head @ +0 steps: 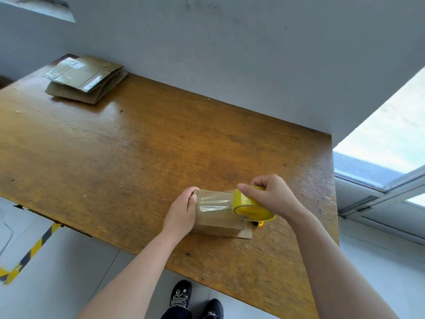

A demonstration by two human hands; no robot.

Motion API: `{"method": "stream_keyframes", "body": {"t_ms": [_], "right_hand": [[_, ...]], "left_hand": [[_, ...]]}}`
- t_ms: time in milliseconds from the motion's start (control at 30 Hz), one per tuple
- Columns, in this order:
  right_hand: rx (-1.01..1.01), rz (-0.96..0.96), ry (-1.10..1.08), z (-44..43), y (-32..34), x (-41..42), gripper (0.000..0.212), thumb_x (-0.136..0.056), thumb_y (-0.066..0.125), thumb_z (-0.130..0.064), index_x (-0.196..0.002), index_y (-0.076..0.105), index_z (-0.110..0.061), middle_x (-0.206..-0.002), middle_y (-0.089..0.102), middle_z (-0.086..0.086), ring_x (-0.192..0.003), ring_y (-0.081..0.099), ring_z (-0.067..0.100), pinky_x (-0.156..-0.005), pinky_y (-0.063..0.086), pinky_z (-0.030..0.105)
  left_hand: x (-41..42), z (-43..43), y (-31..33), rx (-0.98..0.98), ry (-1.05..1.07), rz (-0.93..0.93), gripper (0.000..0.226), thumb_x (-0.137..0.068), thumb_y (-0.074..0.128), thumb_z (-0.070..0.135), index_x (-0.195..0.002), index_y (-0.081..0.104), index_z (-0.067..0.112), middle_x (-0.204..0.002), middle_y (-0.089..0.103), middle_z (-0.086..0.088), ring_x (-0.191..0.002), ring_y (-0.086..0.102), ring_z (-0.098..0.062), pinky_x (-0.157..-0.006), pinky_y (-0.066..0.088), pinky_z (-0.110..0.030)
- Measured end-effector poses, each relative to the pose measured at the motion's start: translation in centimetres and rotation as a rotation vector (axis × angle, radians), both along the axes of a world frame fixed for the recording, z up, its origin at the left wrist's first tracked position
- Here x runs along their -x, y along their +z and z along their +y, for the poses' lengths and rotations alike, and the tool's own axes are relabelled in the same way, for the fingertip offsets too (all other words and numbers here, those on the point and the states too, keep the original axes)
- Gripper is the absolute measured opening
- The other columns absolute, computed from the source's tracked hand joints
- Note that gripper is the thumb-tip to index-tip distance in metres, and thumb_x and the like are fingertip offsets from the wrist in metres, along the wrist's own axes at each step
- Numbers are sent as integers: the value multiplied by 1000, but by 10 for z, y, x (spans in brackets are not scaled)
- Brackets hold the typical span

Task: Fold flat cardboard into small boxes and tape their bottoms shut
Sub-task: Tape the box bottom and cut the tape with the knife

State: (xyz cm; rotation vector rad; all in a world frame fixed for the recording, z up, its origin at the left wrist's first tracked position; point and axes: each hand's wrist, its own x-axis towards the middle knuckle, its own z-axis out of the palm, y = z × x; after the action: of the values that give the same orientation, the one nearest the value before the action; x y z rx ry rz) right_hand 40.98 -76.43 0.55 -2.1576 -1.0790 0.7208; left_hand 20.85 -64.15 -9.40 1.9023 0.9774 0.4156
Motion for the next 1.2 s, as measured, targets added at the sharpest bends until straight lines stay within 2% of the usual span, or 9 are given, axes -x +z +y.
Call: {"method": "stream_keyframes", "body": {"t_ms": [133,300,467,733,833,900,967,1100,1200], "right_hand": [[250,-398,-15,-9,-11,-5,56,-79,59,-67,-66,66,-13,-50,50,-3,-49,49,14,-43,32,25],[294,-383,-36,-14,-31,-5,60,-77,55,-74,-66,64,-16,-55,55,-3,-57,54,13,-45,33,26],[291,-282,-68,-16,-41,-6,64,-73,59,-75,-45,35,-22,-44,36,-8,-46,40,11,-43,23,28],[350,-326,-44,-18,-51,-4,60,-73,58,-76,-50,37,-26,-50,44,-8,-49,45,9,-42,25,26],[388,-334,-50,-17,-51,-3,60,-75,56,-77,-53,41,-23,-53,48,-6,-53,49,11,-43,28,26],[420,-323,-56,-14,-48,0,58,-75,55,-78,-57,44,-24,-57,52,-6,-57,52,12,-44,31,26],[456,-327,-65,-8,-45,7,55,-75,54,-78,-59,42,-26,-62,53,-8,-58,51,9,-44,31,25],[435,-272,-113,16,-50,40,58,-79,53,-74,-55,37,-24,-57,49,-8,-51,46,10,-43,28,24],[374,-160,-166,38,-56,68,59,-83,52,-71,-53,37,-22,-57,46,-5,-56,46,18,-43,26,25]], "left_hand": [[1,3,-2,-10,0,38,35,-104,29,33,-132,48,26,-116,54,13,-106,51,-7,-83,45,-27],[3,5,-1,-3,-24,56,37,-104,29,35,-135,45,26,-124,48,15,-112,42,-2,-89,38,-24],[3,5,0,-9,-31,81,39,-104,29,36,-138,44,25,-134,50,8,-112,40,-1,-89,37,-23],[2,1,3,7,-14,67,43,-102,30,43,-139,44,27,-134,51,10,-115,43,-1,-91,40,-24],[3,0,7,193,-25,16,57,-88,43,62,-135,48,30,-126,56,11,-112,54,-7,-86,52,-28],[2,6,10,255,-32,13,49,-88,54,56,-130,51,30,-119,59,10,-109,57,-11,-80,53,-26],[3,16,12,205,-60,56,41,-92,56,46,-130,50,31,-122,57,9,-116,55,-16,-82,51,-27],[11,44,25,55,27,195,50,-93,57,42,-140,45,29,-144,46,5,-132,42,-20,-105,40,-40],[14,53,39,-478,176,394,47,-89,62,41,-131,54,22,-123,53,-4,-112,51,-22,-91,45,-37]]}}
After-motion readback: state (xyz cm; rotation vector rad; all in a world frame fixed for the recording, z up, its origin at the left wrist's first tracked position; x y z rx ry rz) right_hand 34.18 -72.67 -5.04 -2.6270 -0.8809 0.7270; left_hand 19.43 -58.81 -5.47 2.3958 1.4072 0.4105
